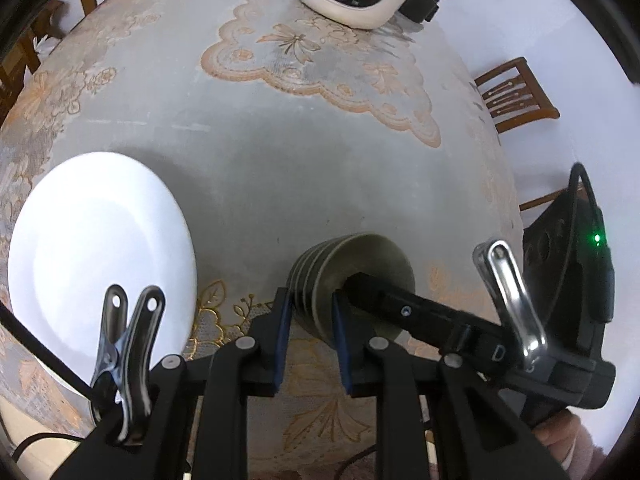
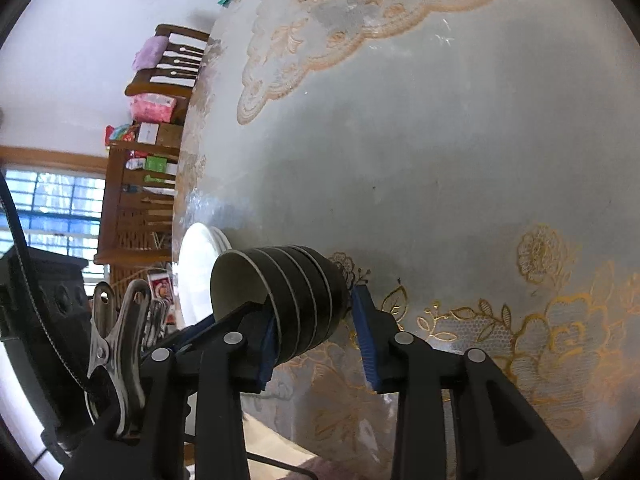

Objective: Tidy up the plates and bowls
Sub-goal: 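Lift the bowl stack with the left gripper and carry it over the plates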

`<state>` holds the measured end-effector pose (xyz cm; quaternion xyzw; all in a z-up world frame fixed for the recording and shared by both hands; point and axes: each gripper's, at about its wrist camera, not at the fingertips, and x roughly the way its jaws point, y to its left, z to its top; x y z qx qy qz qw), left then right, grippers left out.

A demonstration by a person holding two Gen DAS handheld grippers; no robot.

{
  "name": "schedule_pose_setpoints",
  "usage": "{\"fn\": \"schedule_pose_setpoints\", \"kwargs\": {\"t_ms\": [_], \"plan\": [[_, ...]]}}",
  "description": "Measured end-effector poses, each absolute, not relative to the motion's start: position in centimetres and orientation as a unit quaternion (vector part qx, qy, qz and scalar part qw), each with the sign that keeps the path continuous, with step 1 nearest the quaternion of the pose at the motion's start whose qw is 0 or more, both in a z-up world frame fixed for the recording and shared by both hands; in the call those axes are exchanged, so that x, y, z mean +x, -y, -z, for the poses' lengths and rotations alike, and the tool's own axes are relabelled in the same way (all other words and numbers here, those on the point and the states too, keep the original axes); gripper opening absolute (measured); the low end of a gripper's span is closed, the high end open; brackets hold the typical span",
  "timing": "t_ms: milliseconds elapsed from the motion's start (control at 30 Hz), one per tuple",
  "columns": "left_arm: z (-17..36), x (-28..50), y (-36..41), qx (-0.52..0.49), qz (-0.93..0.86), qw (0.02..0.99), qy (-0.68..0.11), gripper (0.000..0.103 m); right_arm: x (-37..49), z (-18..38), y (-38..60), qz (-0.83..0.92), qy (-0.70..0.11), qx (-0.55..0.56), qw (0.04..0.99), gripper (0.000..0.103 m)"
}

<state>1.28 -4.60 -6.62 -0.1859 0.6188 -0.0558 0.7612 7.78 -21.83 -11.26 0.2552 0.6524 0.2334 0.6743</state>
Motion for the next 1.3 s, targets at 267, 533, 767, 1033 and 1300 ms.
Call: {"fn": "schedule_pose_setpoints", "kwargs": {"t_ms": [267, 533, 767, 1033, 1300], "plan": [[6.6, 1.3, 4.5, -0.192, 0.054, 0.757, -0.622, 0.018, 7.7, 11.1, 21.5, -0.232, -0.652, 0.26, 0.673, 0.034], [5.9, 1.2, 3.9, -0.188, 0.078, 0.762, -0.615, 0.017, 7.0, 9.9, 21.0, -0.208, -0.646, 0.258, 0.688, 0.034], [3.4, 0.2, 1.4, -0.184, 0.088, 0.777, -0.595, 0.017, 6.2, 7.5, 19.0, -0.205, -0.628, 0.26, 0.704, 0.034], [1.4, -1.4, -4.1, -0.19, 0.061, 0.79, -0.58, 0.017, 6.0, 5.9, 13.5, -0.234, -0.62, 0.251, 0.705, 0.034], [2.1, -2.2, -9.0, -0.202, 0.034, 0.786, -0.583, 0.017, 6.1, 6.8, 7.6, -0.255, -0.631, 0.234, 0.695, 0.034]]}}
